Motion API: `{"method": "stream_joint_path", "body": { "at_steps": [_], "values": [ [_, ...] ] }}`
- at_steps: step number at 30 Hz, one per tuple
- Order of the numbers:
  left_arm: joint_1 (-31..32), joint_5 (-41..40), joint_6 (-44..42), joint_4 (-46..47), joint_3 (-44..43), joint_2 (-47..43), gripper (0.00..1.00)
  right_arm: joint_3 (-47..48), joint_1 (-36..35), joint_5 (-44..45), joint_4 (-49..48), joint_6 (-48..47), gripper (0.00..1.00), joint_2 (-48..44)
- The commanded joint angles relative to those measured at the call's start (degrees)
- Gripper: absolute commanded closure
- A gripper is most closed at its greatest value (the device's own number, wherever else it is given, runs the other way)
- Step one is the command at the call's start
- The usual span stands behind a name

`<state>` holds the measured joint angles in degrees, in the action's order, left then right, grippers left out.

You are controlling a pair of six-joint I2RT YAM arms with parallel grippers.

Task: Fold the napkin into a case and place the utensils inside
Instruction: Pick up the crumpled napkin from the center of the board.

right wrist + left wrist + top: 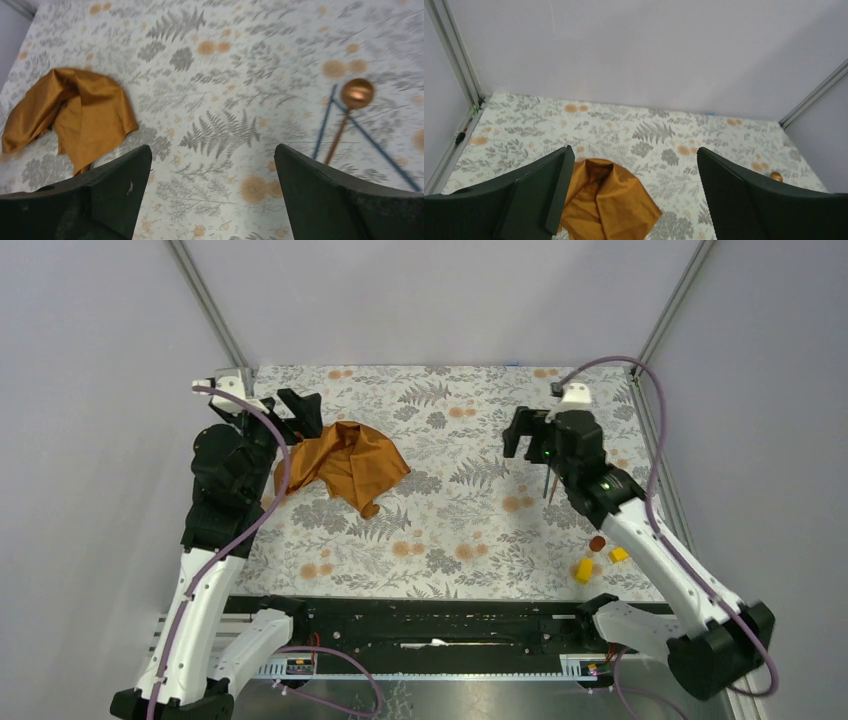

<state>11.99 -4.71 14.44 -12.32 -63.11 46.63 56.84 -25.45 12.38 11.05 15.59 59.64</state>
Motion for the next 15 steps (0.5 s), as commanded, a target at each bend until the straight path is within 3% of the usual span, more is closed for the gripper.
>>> {"method": "stream_joint_path", "body": {
  "at_steps": [1,8,11,15],
  "values": [
    [0.8,-0.1,-1.8,0.9,2.5,2.2,0.01,3.4,-3.3,-7.4,-3.5,6.4,0.0,11.3],
    [0.9,-2.4,-2.6,1.3,5.4,2.9,0.01,4.3,-9.5,-24.3,-27.7,27.2,0.0,35.6],
    [1.0,-3.2,-2.2,2.0,7.5,2.9,0.01,9.5,-12.5,-28.2,-32.6,33.1,0.01,46.5],
    [1.3,-1.8,-1.5,1.7,8.5,4.2,0.01,14.6,-14.2,-30.6,-37.9,39.8,0.15,57.2]
  ]
}}
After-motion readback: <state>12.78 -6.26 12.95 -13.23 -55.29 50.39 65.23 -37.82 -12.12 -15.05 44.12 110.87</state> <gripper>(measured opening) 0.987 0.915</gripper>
